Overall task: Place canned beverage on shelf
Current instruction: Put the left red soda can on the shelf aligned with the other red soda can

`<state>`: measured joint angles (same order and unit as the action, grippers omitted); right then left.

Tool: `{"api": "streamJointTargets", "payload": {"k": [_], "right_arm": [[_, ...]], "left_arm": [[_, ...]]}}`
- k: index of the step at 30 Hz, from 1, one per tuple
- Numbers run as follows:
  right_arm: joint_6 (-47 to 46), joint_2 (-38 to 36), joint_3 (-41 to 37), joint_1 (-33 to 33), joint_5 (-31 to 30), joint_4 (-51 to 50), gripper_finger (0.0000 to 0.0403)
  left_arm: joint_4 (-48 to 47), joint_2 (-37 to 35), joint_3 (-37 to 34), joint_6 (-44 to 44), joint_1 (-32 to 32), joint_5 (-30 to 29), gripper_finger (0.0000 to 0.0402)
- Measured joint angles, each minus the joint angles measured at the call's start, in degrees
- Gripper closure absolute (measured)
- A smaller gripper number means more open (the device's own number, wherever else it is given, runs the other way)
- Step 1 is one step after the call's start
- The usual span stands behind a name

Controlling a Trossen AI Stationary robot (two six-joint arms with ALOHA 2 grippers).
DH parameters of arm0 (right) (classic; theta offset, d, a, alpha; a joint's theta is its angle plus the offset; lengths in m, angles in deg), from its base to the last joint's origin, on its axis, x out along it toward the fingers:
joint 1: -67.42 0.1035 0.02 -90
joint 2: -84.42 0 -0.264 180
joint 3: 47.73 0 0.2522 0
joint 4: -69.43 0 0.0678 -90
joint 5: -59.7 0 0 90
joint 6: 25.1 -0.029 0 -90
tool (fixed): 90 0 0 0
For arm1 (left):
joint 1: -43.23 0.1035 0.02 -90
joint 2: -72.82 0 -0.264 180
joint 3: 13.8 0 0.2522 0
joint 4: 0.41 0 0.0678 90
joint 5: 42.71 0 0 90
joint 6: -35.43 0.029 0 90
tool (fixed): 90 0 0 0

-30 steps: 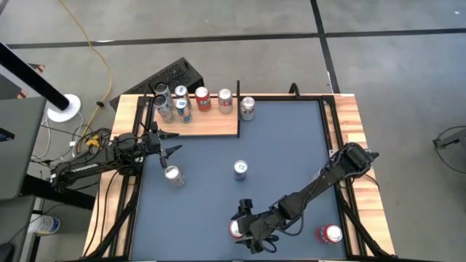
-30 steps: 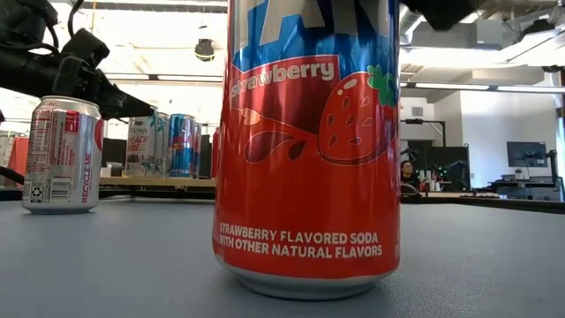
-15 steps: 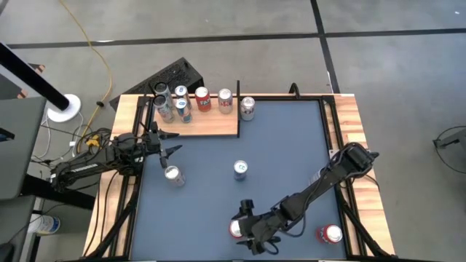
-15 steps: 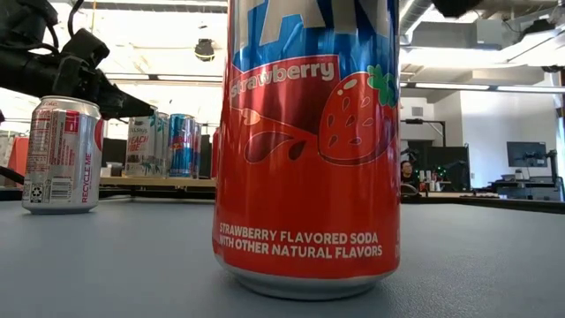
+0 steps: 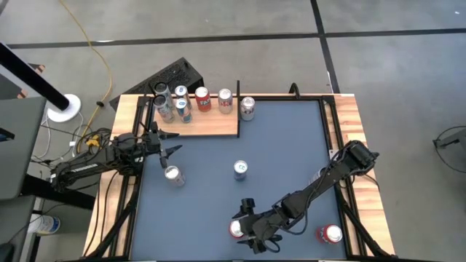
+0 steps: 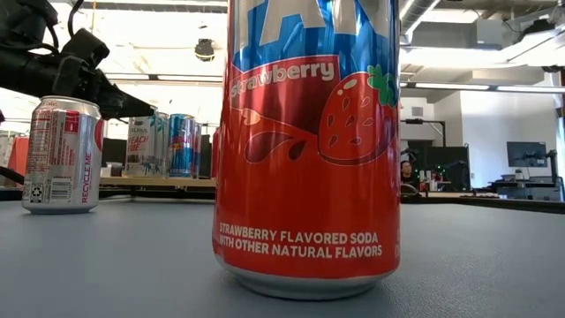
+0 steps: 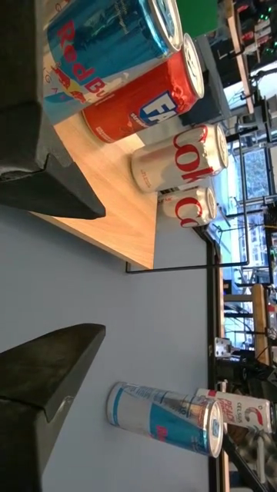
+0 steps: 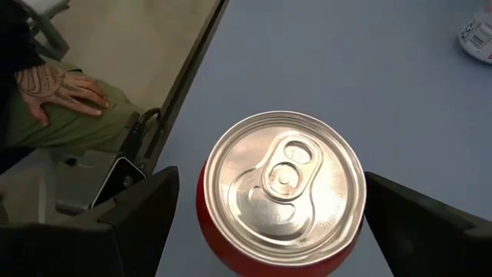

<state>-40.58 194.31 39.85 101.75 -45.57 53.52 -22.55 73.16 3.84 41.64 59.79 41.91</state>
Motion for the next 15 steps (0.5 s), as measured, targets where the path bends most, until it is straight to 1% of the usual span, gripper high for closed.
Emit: {"api": "streamJointTargets", "payload": {"k": [4, 7, 11, 15], "right_arm": [[-0.13, 0.00, 0.00, -0.02, 0.00, -0.02, 0.0016], [-0.12, 0.02, 0.00, -0.02, -0.02, -0.02, 0.0025], [-0.12, 0.02, 0.00, -0.02, 0.00, -0.09, 0.0053], [-0.10, 0.02, 0.00, -0.01, 0.03, -0.53, 0.0095]], "left_arm": [[0.00, 0.00, 0.00, 0.00, 0.00, 0.00, 0.0177], [0.00, 0.00, 0.00, 0.00, 0.00, 0.00, 0.0177], [0.00, 0.00, 0.00, 0.00, 0.00, 0.00, 0.0177], [0.00, 0.00, 0.00, 0.00, 0.00, 0.00, 0.0177]]}}
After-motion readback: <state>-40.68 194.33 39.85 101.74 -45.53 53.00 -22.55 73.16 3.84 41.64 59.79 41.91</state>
